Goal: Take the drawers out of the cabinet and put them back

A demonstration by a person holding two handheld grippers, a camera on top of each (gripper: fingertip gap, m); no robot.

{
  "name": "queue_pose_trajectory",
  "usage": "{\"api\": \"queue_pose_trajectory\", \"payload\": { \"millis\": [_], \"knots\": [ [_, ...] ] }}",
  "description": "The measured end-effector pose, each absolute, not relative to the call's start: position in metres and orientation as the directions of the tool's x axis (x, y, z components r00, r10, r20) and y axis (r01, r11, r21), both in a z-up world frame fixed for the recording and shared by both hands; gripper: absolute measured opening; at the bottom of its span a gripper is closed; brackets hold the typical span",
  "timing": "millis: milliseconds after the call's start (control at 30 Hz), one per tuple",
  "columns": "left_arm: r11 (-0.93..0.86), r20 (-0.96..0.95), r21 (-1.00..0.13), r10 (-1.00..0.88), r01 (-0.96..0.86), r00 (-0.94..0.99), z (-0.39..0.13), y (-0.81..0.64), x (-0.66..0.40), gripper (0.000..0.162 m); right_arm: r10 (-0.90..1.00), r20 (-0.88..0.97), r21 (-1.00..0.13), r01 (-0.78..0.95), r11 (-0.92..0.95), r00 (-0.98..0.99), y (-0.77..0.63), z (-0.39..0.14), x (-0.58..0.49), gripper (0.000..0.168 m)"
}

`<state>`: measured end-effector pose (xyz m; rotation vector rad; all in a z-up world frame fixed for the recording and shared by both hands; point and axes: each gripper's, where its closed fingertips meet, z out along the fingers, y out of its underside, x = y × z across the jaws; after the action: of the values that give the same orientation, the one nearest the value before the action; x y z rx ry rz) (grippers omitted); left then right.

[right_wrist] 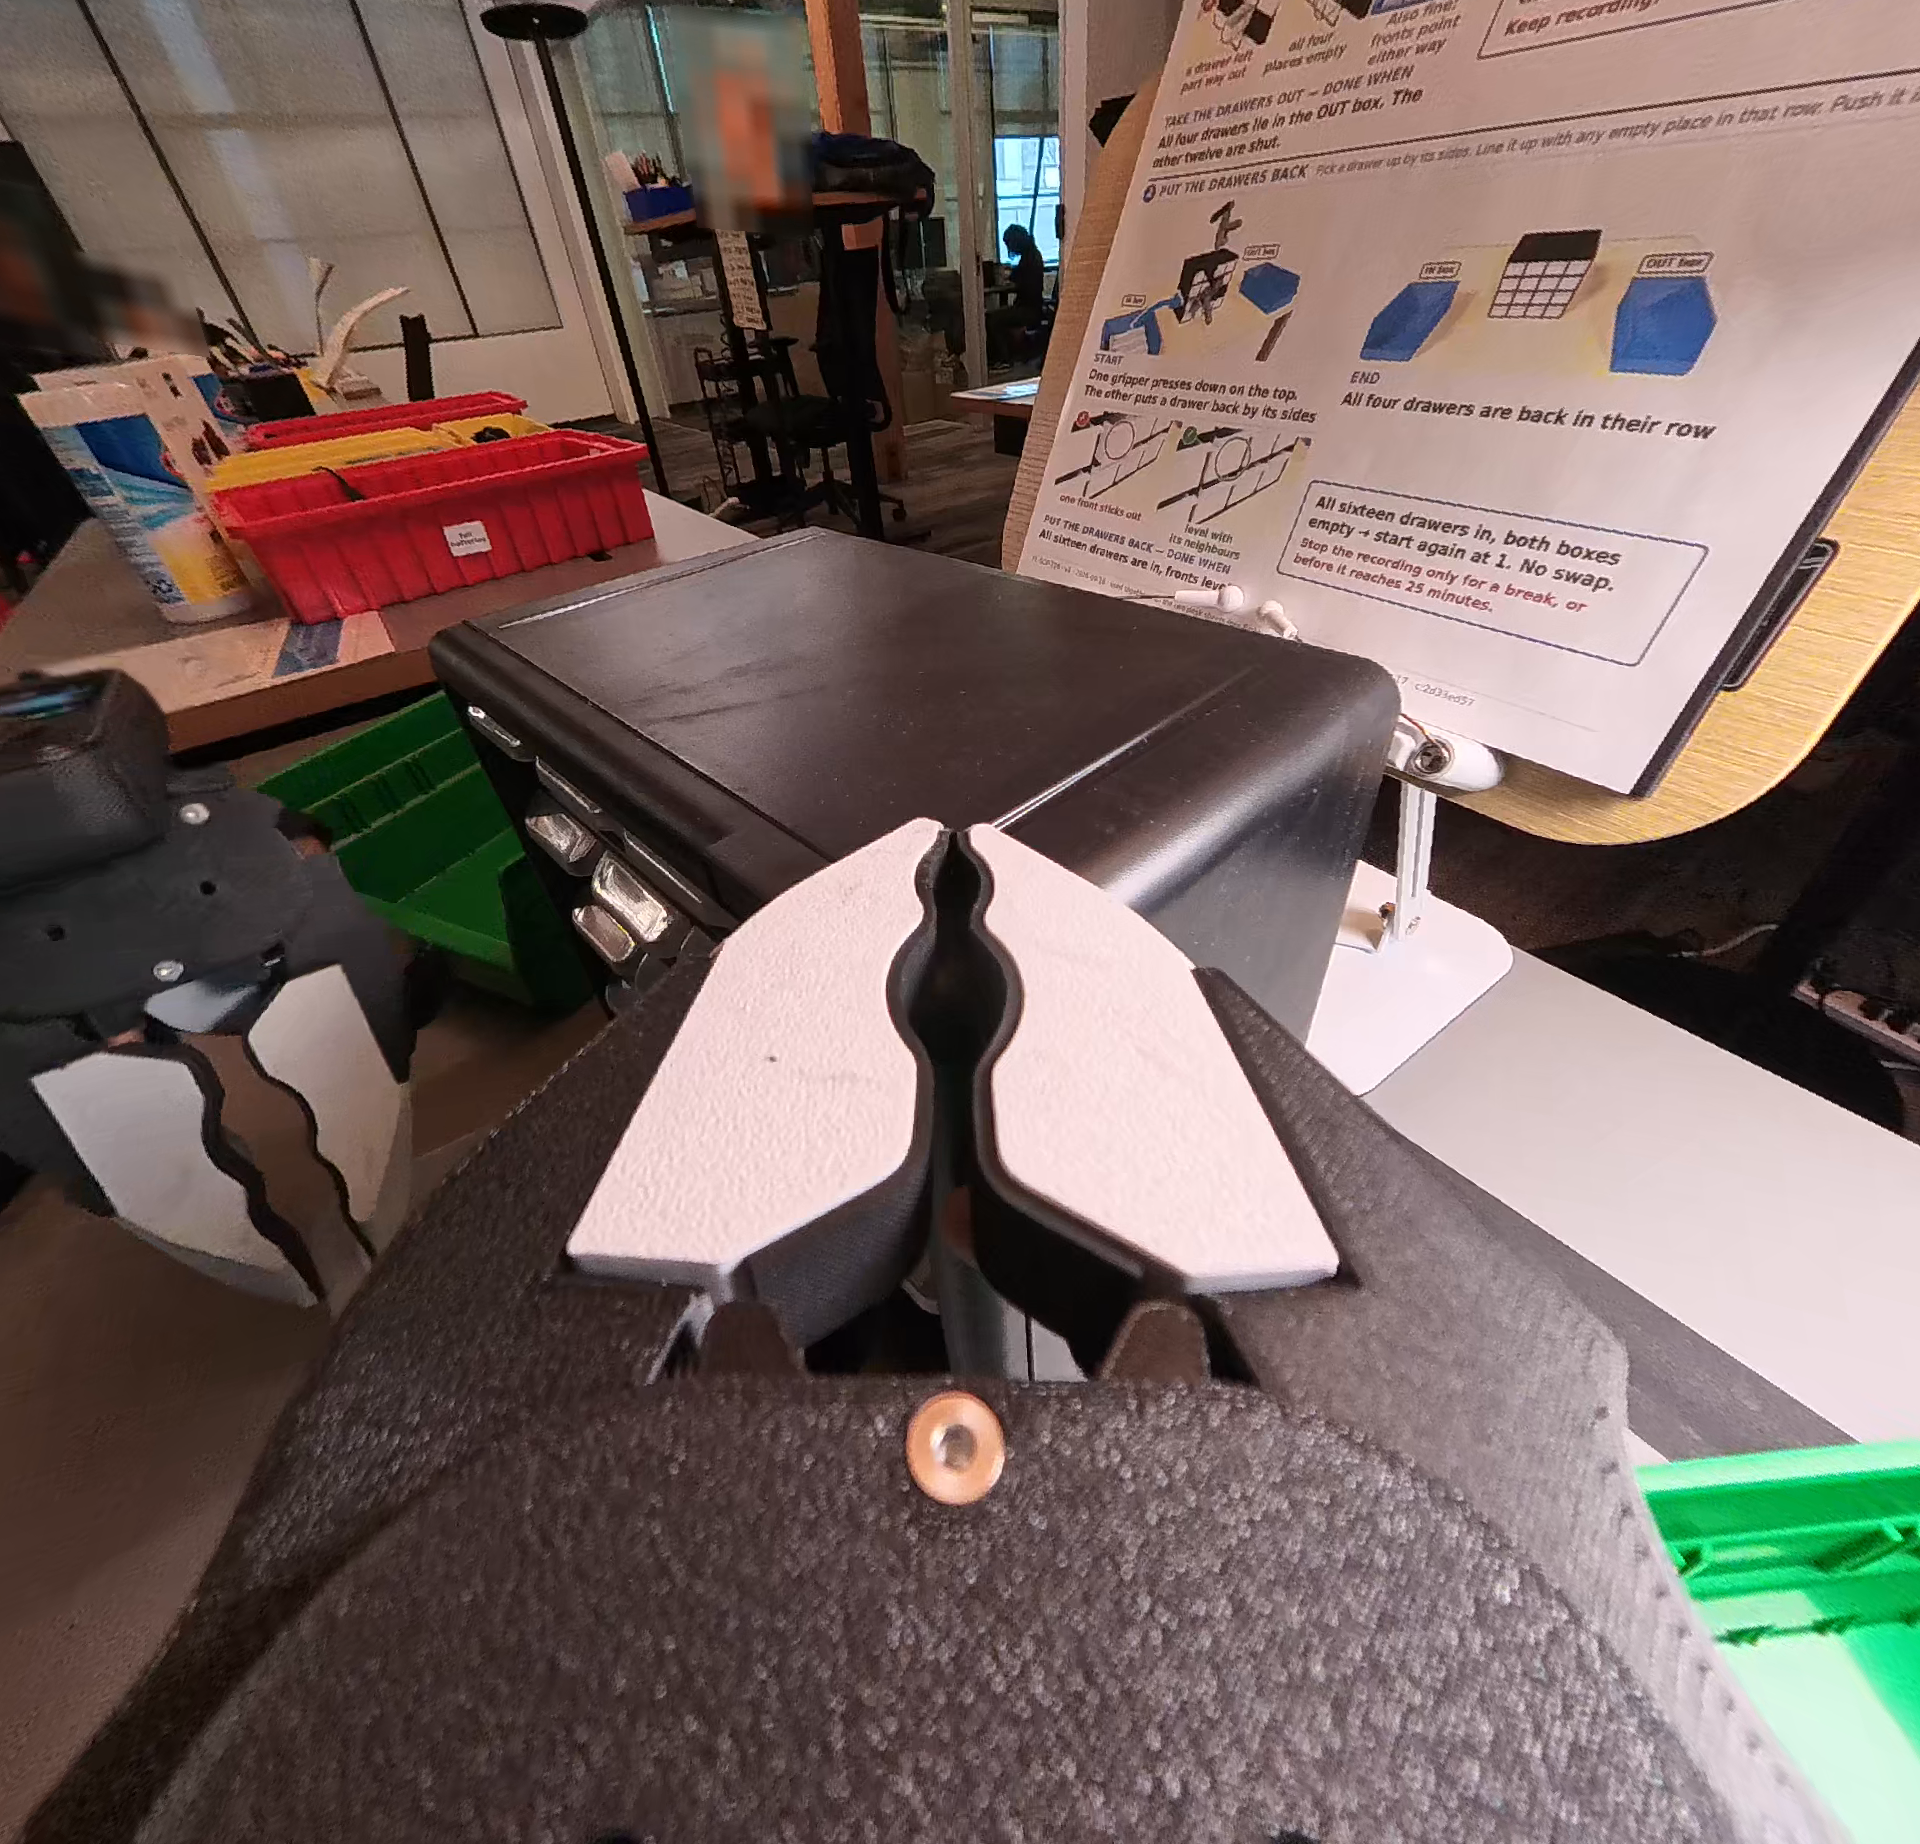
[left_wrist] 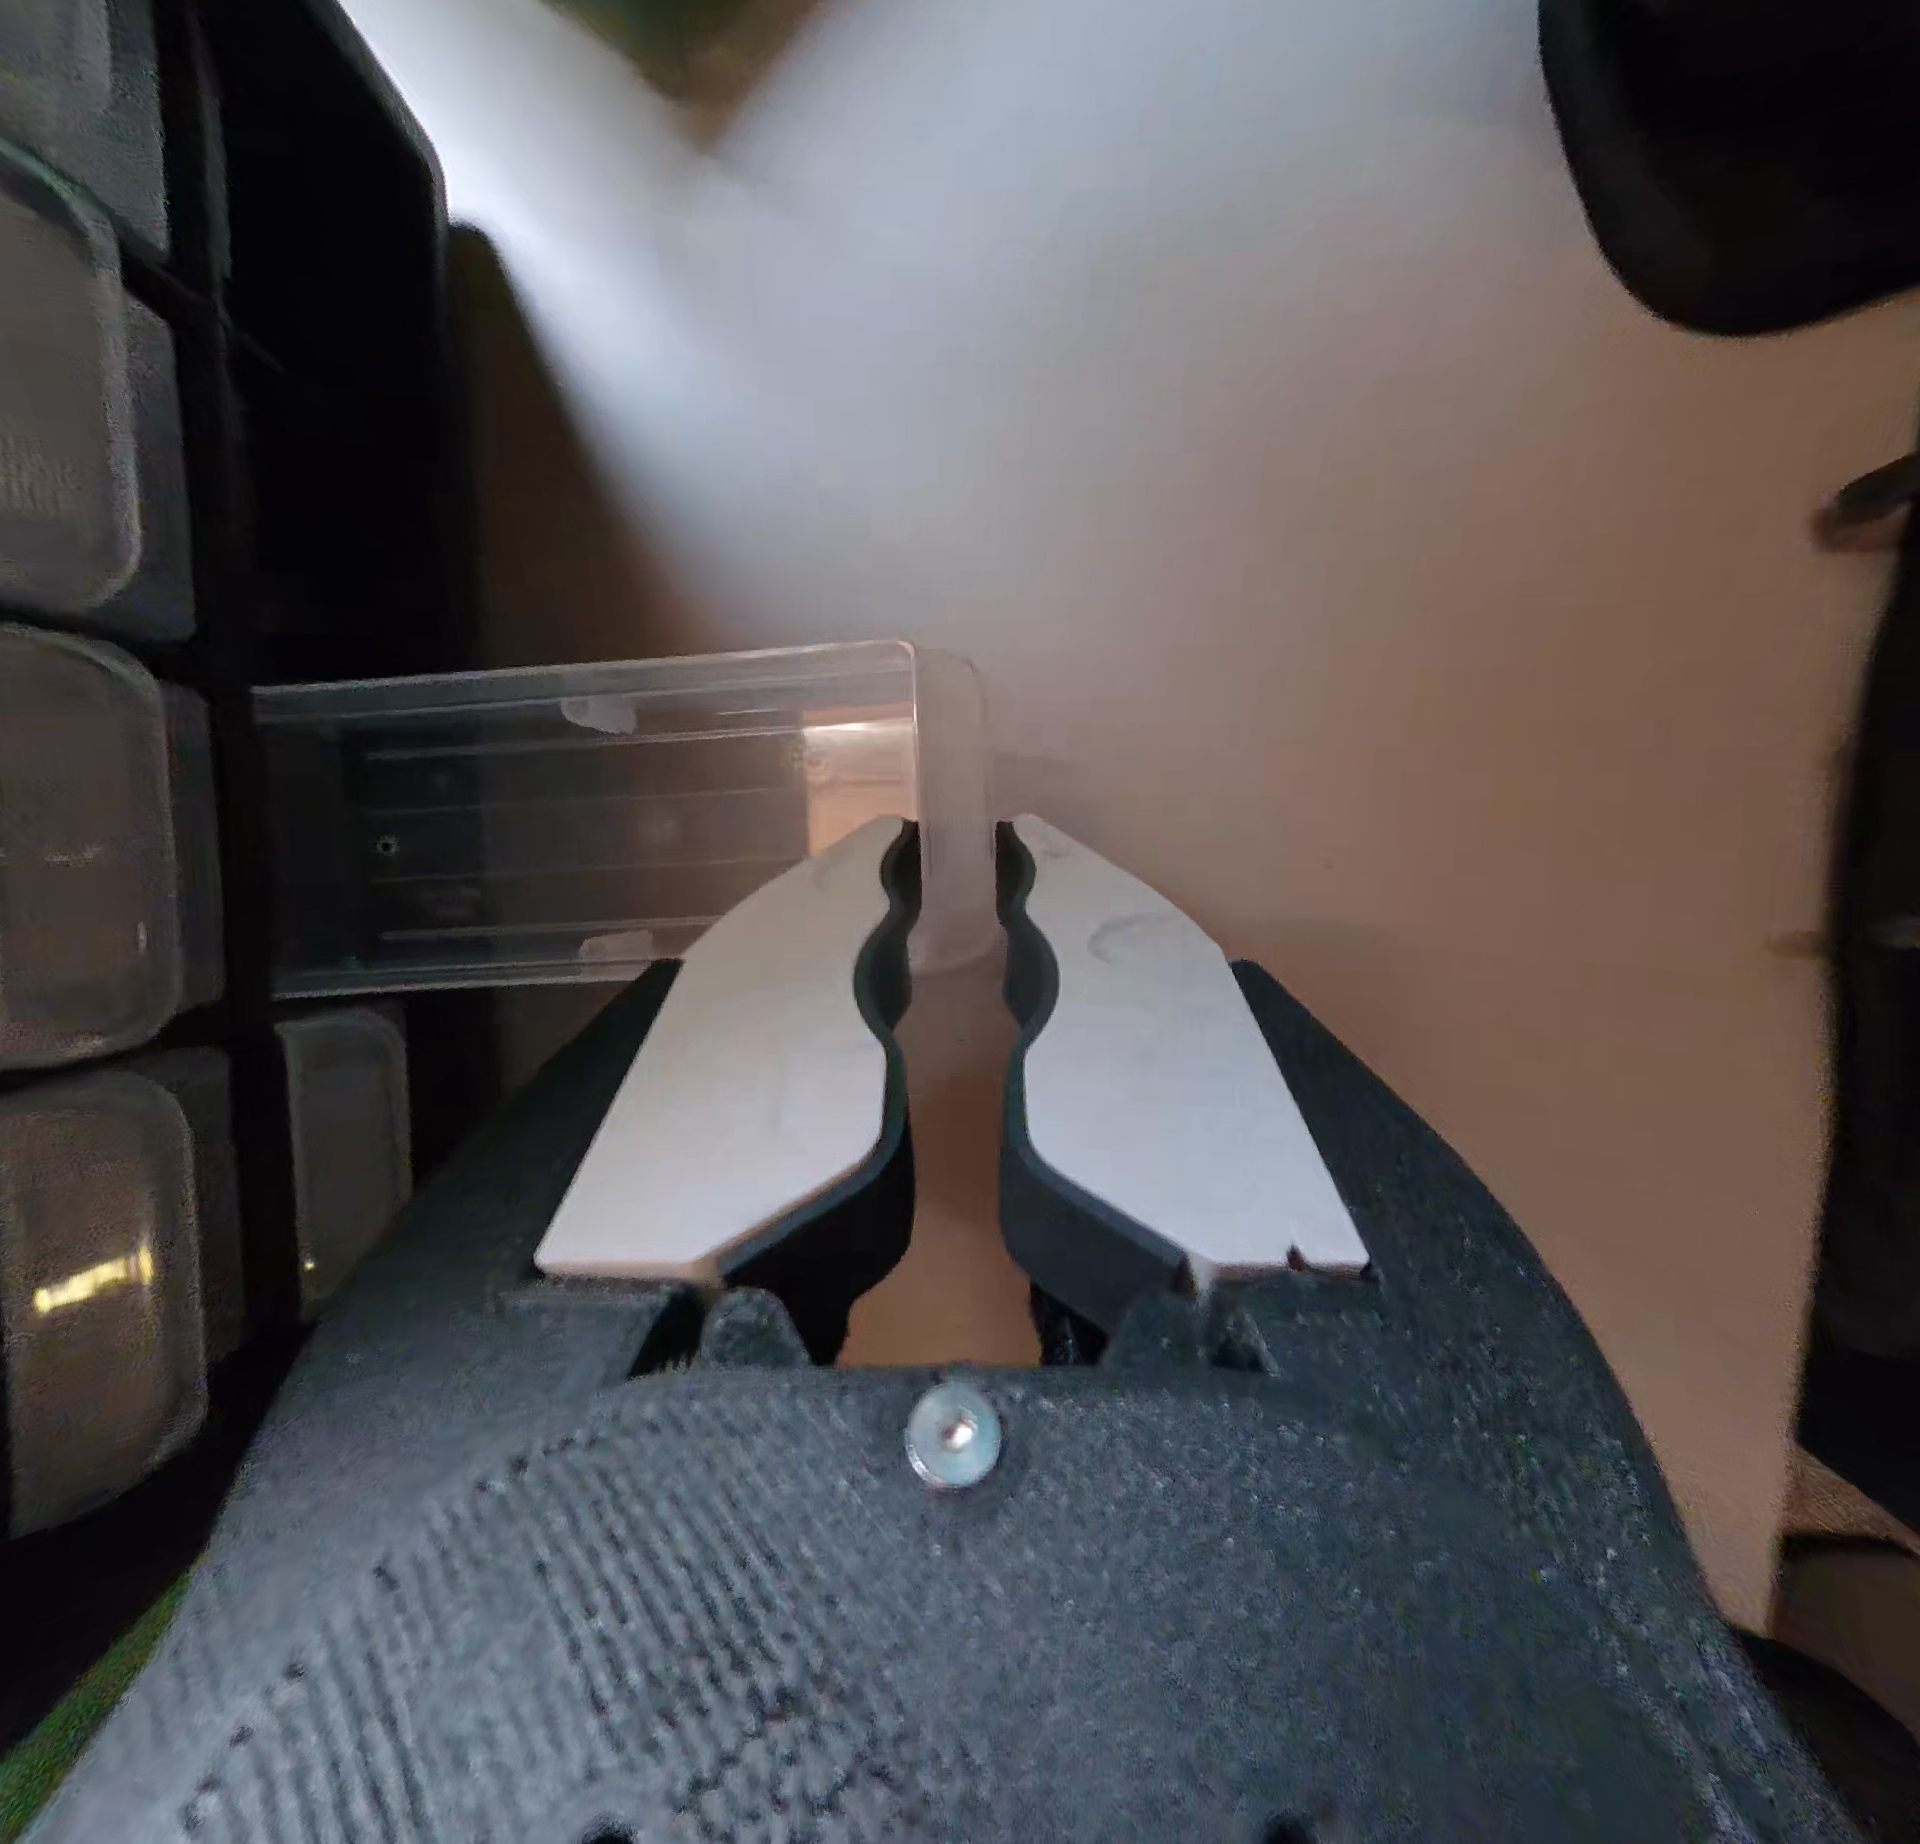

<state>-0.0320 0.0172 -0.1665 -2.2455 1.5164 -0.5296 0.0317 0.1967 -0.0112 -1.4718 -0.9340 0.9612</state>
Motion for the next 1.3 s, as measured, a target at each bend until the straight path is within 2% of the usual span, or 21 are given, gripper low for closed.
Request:
{"api": "queue_pose_trajectory", "payload": {
  "millis": [133, 267, 367, 467, 567, 667, 767, 967, 1167, 1300],
  "knots": [
    [-0.269, -0.151, -0.519, -0.906, -0.811, 0.396, -0.191, 0.035, -0.051, 0.015, 0.929, -0.074, -0.994, 0.047, -0.098, 0.361, 0.197, -0.011, 0.032, 0.0],
    [-0.218, -0.286, -0.631, -0.827, -0.744, 0.485, -0.19, 0.059, -0.053, 0.017, 0.929, -0.075, -0.994, 0.047, -0.098, 0.362, 0.197, -0.011, 0.032, 0.0],
    [-0.129, -0.52, -0.604, -0.685, -0.787, 0.511, -0.184, 0.087, -0.067, 0.019, 0.928, -0.069, -0.994, 0.051, -0.094, 0.367, 0.197, -0.011, 0.032, 0.0],
    [-0.035, -0.633, -0.613, -0.576, -0.789, 0.517, -0.173, 0.098, -0.068, 0.028, 0.927, -0.069, -0.994, 0.05, -0.094, 0.369, 0.197, -0.011, 0.031, 0.0],
    [0.081, -0.694, -0.634, -0.499, -0.769, 0.519, -0.16, 0.095, -0.058, 0.019, 0.928, -0.076, -0.994, 0.044, -0.099, 0.365, 0.197, -0.011, 0.031, 0.0],
    [0.121, -0.751, -0.581, -0.46, -0.805, 0.473, -0.165, 0.095, -0.056, 0.006, 0.928, -0.077, -0.994, 0.042, -0.099, 0.366, 0.197, -0.011, 0.031, 0.0],
    [0.115, -0.784, -0.534, -0.437, -0.838, 0.44, -0.174, 0.099, -0.061, 0.001, 0.926, -0.076, -0.994, 0.044, -0.099, 0.369, 0.197, -0.011, 0.031, 0.0],
    [0.018, -0.778, -0.525, -0.416, -0.851, 0.471, -0.182, 0.117, -0.073, 0.001, 0.926, -0.075, -0.994, 0.047, -0.099, 0.371, 0.197, -0.011, 0.031, 0.0],
    [-0.092, -0.703, -0.585, -0.437, -0.806, 0.56, -0.183, 0.124, -0.076, 0.001, 0.924, -0.071, -0.994, 0.051, -0.097, 0.375, 0.198, -0.011, 0.03, 0.0],
    [-0.055, -0.624, -0.664, -0.508, -0.746, 0.593, -0.167, 0.11, -0.065, 0.003, 0.924, -0.07, -0.994, 0.053, -0.096, 0.376, 0.197, -0.011, 0.03, 0.0]
  ]
}}
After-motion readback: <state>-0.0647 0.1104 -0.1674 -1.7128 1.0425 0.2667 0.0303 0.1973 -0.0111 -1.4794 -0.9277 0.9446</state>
